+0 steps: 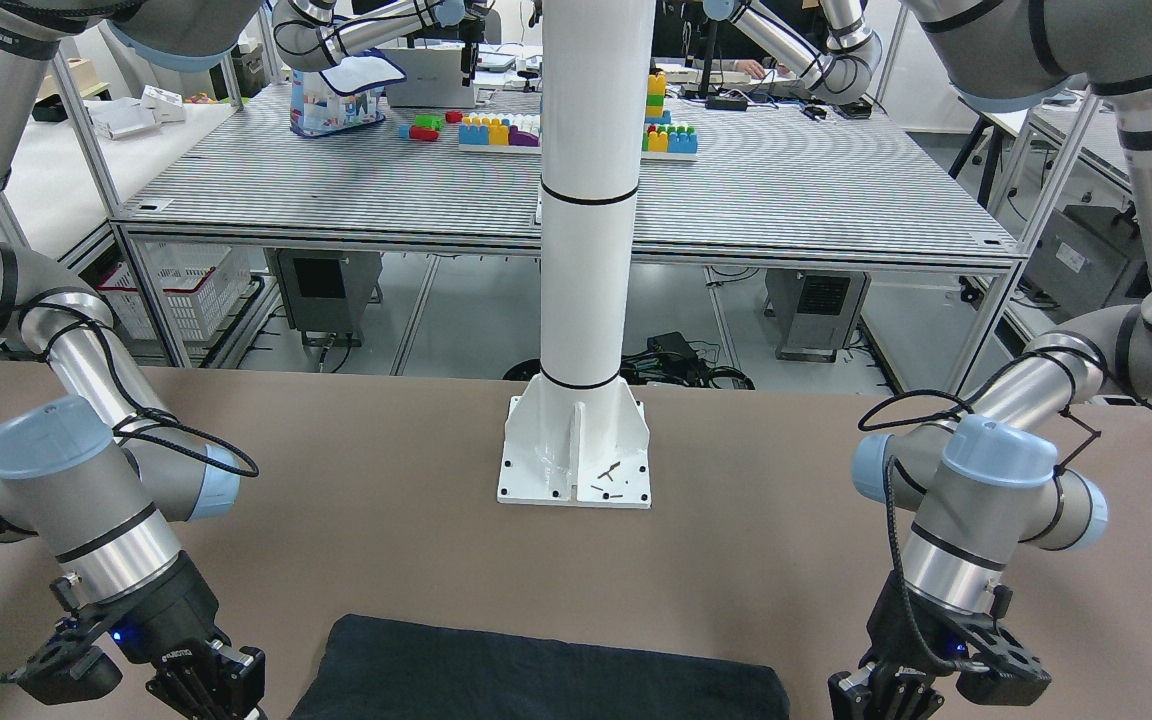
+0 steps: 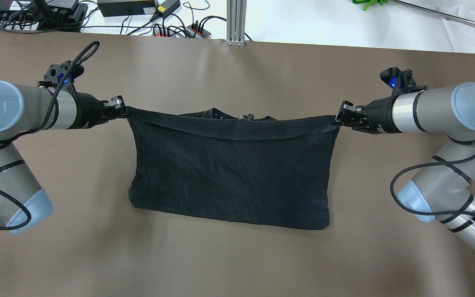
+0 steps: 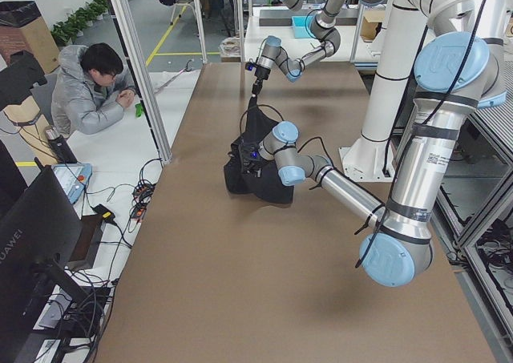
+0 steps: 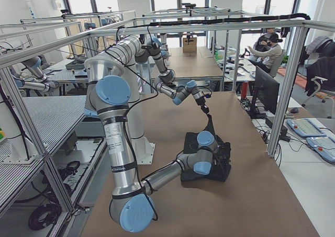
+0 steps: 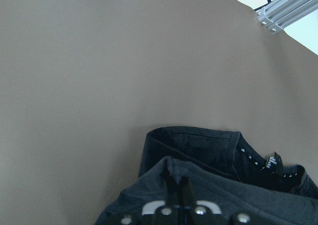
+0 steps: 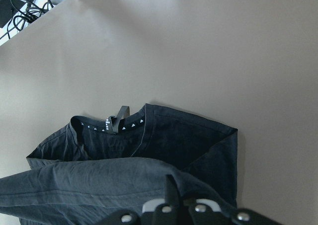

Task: Fold clothes
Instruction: 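Lower the held hem over the shirt near the collar and release, then move the right gripper to the folded shirt's corner nearest the robot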

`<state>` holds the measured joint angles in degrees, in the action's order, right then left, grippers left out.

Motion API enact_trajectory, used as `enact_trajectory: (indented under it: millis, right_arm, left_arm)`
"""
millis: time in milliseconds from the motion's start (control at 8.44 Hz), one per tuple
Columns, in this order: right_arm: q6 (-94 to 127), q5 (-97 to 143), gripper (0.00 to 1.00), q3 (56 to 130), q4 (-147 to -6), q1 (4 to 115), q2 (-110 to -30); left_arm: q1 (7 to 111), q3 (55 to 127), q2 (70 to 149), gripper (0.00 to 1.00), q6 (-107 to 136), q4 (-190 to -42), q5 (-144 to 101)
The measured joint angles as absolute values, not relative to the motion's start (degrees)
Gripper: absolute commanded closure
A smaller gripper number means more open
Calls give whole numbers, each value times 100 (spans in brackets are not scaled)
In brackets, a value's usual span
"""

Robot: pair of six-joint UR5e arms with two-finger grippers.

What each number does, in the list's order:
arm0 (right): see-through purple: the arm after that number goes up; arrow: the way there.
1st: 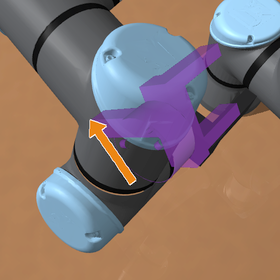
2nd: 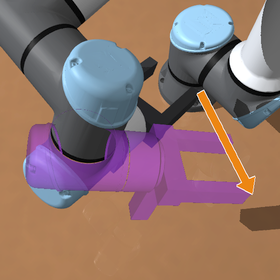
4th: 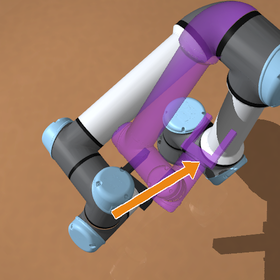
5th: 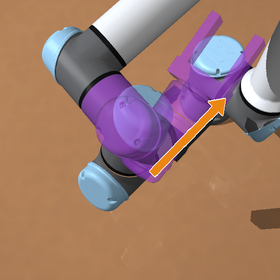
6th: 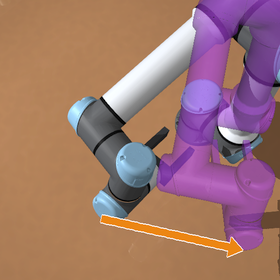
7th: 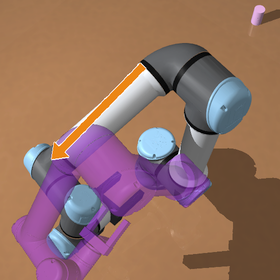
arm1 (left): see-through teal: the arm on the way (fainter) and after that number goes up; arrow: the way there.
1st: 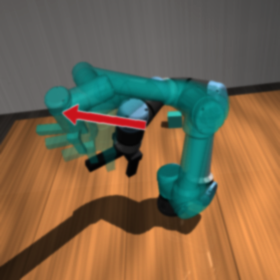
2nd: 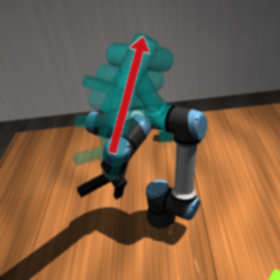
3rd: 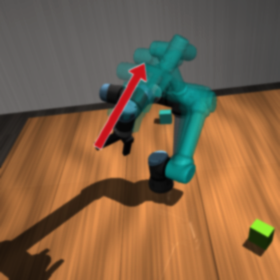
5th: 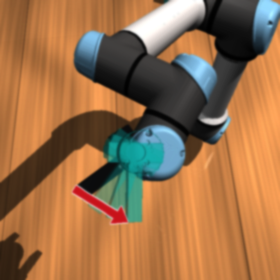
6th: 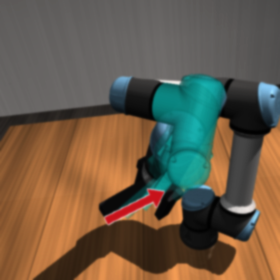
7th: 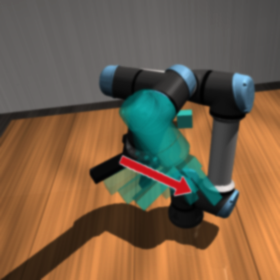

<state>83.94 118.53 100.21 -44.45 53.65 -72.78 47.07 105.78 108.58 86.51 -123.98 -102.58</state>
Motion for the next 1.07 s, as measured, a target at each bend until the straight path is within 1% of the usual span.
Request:
enact_trajectory:
  millis: [118,1066]
  right_arm:
    - [8394,11850,7,10020,-4446,5362,-7249]
    - [8436,11898,7,9960,-4456,5245,-7235]
  left_arm:
    - [4701,10599,10872,1,8667,-12397,-10240]
    - [4641,10607,10916,0,8711,-12380,-9872]
